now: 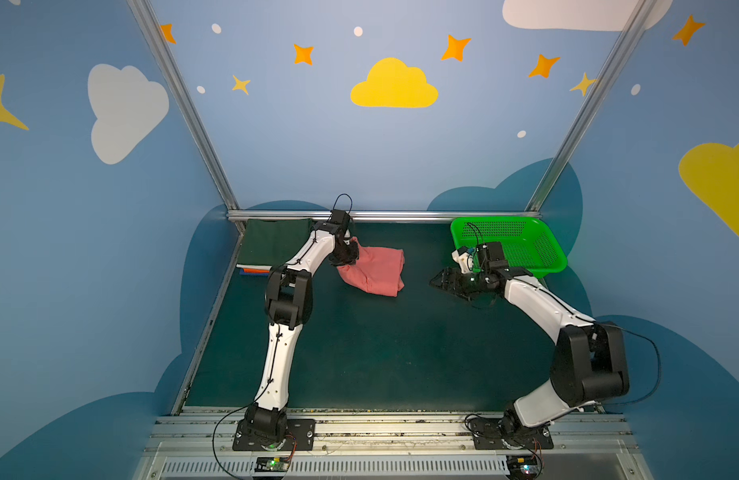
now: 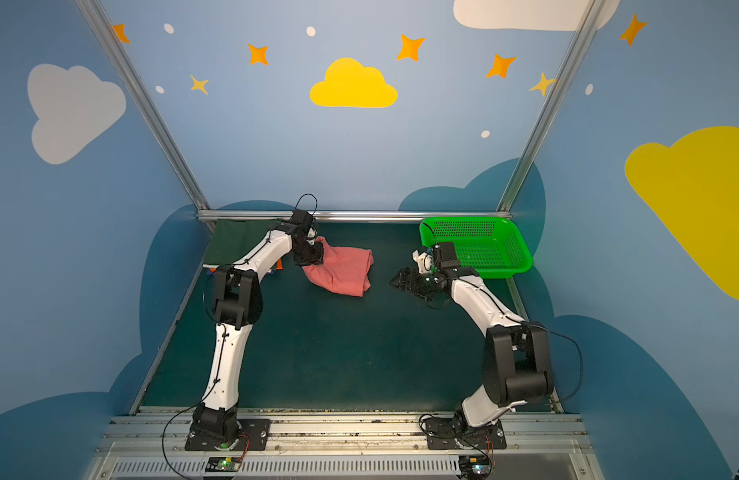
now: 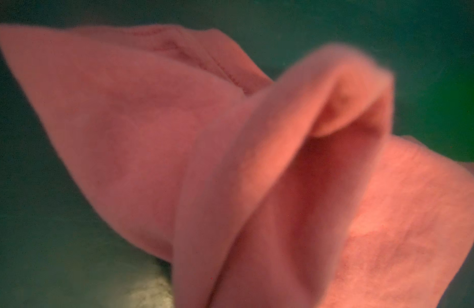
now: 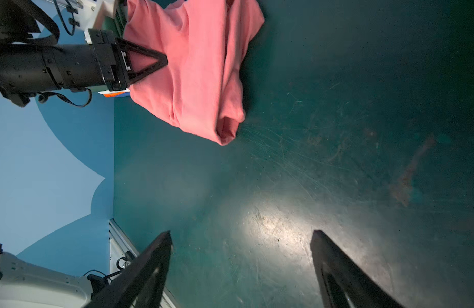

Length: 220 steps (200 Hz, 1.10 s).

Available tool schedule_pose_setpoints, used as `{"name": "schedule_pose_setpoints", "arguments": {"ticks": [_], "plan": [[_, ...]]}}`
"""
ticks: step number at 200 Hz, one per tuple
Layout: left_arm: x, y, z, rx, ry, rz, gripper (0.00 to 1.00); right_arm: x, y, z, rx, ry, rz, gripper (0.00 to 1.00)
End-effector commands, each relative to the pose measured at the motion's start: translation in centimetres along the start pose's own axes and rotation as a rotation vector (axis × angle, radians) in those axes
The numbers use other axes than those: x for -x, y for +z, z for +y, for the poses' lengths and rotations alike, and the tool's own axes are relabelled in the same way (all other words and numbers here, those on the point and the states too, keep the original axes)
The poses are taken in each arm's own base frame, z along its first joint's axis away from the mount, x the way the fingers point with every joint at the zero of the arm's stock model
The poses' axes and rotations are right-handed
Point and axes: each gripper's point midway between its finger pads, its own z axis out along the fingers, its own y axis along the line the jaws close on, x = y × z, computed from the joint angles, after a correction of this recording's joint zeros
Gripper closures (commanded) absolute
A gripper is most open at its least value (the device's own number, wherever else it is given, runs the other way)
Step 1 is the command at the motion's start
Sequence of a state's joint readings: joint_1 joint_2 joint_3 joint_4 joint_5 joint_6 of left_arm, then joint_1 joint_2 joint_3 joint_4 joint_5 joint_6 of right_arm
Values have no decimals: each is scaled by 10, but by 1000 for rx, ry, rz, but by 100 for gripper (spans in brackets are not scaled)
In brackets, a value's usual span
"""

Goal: Fold and stack the t-shirts
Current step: 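Carry the pink shirt toward the stack with left gripper while right draws back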

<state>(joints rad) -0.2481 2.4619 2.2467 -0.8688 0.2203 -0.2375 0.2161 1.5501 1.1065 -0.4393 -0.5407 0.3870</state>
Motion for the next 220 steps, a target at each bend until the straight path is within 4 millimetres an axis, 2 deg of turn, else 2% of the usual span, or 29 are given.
{"name": "schedule_pose_setpoints", "arguments": {"ticks": [1, 22, 44, 82, 114, 161, 188, 220], "plan": [[6, -18, 10, 100, 69, 4, 95, -8, -15, -3, -35, -8, -7, 16], [22, -38, 10, 144, 114, -41, 95, -8, -23, -3, -45, -13, -23, 16], [39, -69, 20, 227, 131, -110, 95, -7, -27, -3, -45, -12, -34, 16], [59, -116, 33, 296, 180, -203, 95, -7, -27, -1, -34, -11, -36, 16], [73, -158, 37, 271, 165, -287, 95, -7, -25, -2, -29, -5, -32, 16], [93, -213, 26, 214, 214, -428, 95, -6, -28, -1, -31, -9, -33, 16], [98, -238, 22, 179, 225, -482, 95, -6, -27, -2, -34, -7, -31, 16], [102, -260, 30, 147, 210, -524, 95, -7, -26, -2, -32, -3, -24, 16]]}}
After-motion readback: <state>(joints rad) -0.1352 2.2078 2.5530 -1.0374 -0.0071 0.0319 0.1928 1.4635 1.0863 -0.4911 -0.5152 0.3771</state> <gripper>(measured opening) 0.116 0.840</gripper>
